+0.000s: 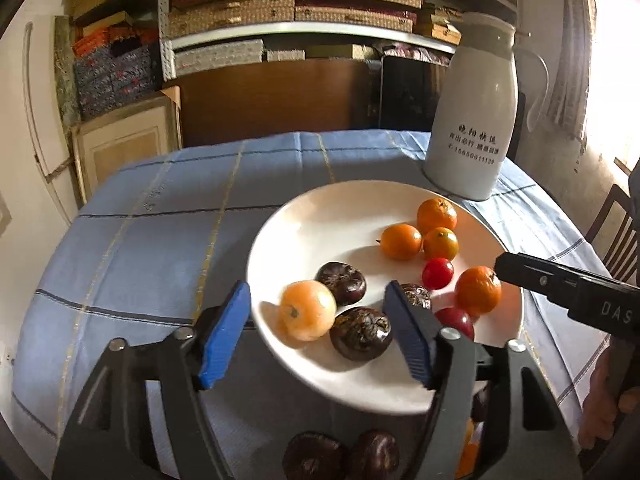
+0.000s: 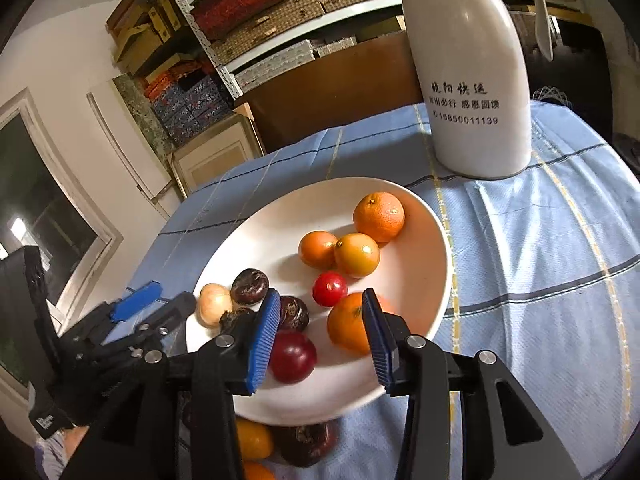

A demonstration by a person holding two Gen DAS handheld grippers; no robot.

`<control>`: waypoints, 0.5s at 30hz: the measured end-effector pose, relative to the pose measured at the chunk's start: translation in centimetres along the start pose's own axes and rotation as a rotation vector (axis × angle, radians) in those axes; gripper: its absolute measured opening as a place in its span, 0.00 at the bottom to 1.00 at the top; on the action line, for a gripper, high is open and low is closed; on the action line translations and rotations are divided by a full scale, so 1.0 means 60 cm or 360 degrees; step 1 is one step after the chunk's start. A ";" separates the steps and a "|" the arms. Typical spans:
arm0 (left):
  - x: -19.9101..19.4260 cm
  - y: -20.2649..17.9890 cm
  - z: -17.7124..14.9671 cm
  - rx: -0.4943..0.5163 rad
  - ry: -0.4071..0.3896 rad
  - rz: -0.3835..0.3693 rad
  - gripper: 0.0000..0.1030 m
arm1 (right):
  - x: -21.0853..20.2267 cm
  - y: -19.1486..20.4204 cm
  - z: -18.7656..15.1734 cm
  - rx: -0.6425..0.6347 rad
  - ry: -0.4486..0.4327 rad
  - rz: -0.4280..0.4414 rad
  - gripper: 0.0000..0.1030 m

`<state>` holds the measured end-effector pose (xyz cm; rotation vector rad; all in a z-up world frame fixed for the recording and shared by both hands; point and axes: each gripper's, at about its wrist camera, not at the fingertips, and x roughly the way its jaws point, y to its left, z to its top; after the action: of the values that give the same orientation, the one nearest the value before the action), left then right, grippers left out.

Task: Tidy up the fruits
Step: 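Lower both held fruits onto the white plate and open both grippers, then withdraw the left gripper to the pile while the right gripper grasps a red fruit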

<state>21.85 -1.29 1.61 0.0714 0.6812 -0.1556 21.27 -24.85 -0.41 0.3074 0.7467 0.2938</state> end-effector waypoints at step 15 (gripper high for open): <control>-0.087 0.013 -0.115 0.0022 0.0012 0.0118 0.85 | -0.086 0.035 -0.107 -0.0102 -0.0028 0.0045 0.54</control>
<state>13.72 0.87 -0.43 0.1106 0.6842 -0.0888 12.83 -23.74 -0.88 0.2595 0.7145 0.3407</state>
